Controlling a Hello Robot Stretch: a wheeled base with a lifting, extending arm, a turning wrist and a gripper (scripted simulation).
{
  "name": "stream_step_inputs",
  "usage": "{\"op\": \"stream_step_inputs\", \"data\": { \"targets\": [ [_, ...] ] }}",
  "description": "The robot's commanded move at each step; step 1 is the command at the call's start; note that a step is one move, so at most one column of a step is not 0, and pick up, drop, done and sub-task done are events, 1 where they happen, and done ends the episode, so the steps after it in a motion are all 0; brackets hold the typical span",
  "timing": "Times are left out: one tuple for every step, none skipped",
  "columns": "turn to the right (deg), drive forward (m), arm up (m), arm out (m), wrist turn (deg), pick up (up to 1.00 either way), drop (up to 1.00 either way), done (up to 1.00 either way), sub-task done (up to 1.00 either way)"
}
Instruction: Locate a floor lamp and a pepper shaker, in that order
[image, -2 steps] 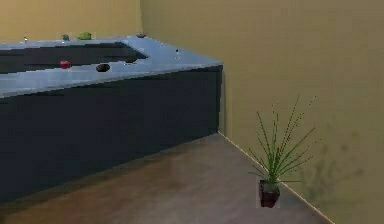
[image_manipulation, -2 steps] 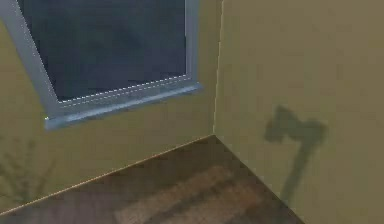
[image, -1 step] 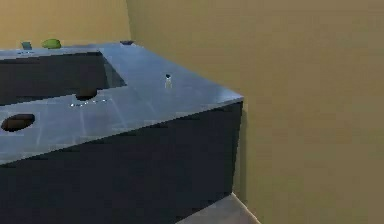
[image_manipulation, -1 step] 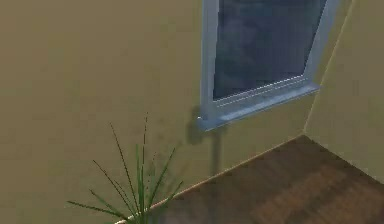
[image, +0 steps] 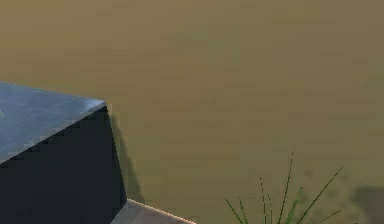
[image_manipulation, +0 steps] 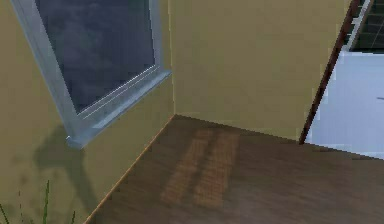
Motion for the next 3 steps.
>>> {"op": "stream_step_inputs", "data": {
  "targets": [
    [0.0, 0.05, 0.0, 0.0, 0.0, 0.0, 0.0, 0.0, 0.0],
    [-27.0, 0.0, 0.0, 0.0, 0.0, 0.0, 0.0, 0.0, 0.0],
    [0.0, 0.65, 0.0, 0.0, 0.0, 0.0, 0.0, 0.0, 0.0]
  ]
}}
